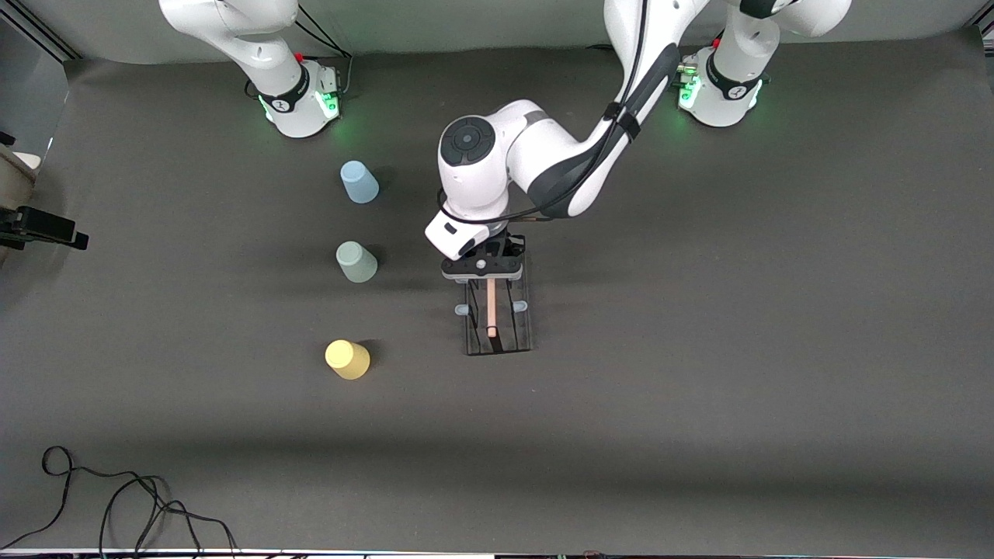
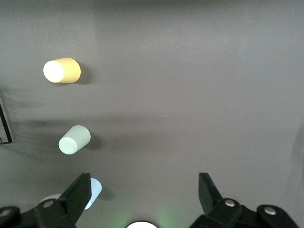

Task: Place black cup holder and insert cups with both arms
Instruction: 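Carry the rack with the left gripper and lower it mid-table, then open the left gripper and withdraw while the right gripper reaches out, then grasp the pale green cup with the right gripper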

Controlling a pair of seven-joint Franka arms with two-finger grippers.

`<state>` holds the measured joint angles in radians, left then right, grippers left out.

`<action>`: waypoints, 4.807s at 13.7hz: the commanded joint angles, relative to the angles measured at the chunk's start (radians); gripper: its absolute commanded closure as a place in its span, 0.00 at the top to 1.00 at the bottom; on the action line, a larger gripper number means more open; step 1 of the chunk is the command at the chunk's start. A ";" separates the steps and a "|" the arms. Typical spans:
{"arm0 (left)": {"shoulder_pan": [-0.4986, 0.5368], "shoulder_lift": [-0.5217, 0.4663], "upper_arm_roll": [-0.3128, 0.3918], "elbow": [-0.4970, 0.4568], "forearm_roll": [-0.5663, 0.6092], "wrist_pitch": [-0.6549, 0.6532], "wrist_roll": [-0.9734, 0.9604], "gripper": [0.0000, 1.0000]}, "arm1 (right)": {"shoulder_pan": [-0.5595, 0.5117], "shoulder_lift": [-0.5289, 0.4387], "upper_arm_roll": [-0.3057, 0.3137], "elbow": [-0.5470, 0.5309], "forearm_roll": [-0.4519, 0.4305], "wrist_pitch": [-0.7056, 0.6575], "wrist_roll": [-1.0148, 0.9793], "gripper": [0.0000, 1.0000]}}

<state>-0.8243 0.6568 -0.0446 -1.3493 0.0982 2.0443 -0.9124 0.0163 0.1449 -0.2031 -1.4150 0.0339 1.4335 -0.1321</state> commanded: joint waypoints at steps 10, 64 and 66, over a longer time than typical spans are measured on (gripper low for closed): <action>-0.015 -0.022 0.026 0.090 0.021 -0.042 -0.039 1.00 | 0.008 -0.002 0.007 -0.021 0.052 -0.018 0.025 1.00; 0.783 -0.664 0.037 -0.268 -0.086 -0.486 0.854 1.00 | 0.557 -0.171 -0.015 -0.972 0.061 0.923 0.747 0.00; 0.783 -0.664 0.037 -0.269 -0.086 -0.486 0.854 1.00 | 0.567 -0.189 -0.006 -0.902 0.066 0.828 0.825 0.00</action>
<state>-0.0484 0.0032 -0.0029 -1.6204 0.0098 1.5727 -0.0749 0.5662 -0.0084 -0.2102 -2.3698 0.0816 2.3478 0.6202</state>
